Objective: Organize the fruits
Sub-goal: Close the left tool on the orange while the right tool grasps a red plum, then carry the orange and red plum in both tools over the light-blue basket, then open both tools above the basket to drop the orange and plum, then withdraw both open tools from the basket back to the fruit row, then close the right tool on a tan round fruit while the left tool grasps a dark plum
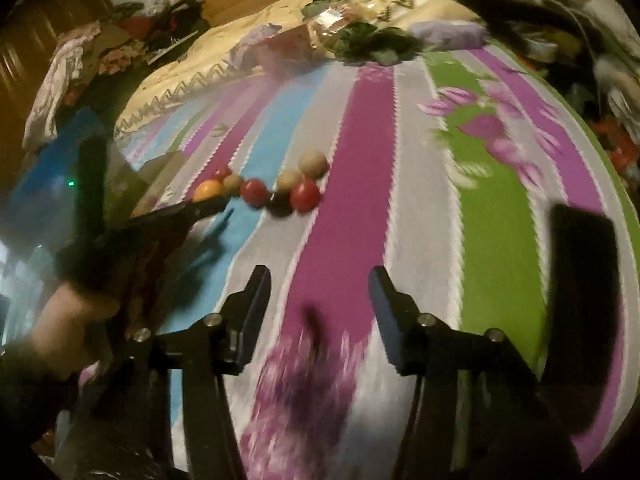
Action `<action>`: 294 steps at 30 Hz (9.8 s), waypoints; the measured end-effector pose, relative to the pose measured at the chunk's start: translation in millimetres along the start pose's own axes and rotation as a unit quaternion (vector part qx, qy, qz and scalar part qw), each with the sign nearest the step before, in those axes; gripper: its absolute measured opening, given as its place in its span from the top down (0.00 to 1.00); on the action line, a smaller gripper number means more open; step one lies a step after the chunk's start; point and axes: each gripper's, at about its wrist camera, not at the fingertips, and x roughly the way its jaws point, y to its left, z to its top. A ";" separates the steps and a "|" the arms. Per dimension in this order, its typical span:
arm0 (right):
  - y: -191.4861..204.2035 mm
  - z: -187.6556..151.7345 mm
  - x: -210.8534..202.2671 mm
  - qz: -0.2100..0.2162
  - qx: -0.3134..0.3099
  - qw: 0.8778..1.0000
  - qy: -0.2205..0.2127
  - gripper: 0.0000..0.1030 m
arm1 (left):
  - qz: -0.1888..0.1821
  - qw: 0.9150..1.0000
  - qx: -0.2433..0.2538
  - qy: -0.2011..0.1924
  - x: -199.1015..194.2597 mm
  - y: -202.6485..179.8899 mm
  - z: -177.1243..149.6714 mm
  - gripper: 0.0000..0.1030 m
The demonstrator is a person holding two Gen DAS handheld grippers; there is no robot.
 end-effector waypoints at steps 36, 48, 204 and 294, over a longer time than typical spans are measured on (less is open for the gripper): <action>27.6 43.1 78.9 0.012 -0.108 0.994 0.013 0.74 | 0.008 1.000 -0.025 -0.017 4.2 5.8 4.8 0.61; 18.4 1.4 -38.8 -0.121 0.000 0.992 -0.033 0.74 | 0.035 0.999 0.011 -0.032 -85.6 -36.4 -13.5 0.61; 235.4 -42.1 -145.6 -0.050 -0.090 0.991 -0.087 0.23 | -0.007 0.999 -0.004 -0.043 -343.9 47.7 -88.1 0.12; 8.5 0.9 -8.8 -0.136 0.112 0.983 -0.059 0.73 | -0.011 1.000 0.014 -0.021 -6.5 -64.3 10.7 0.74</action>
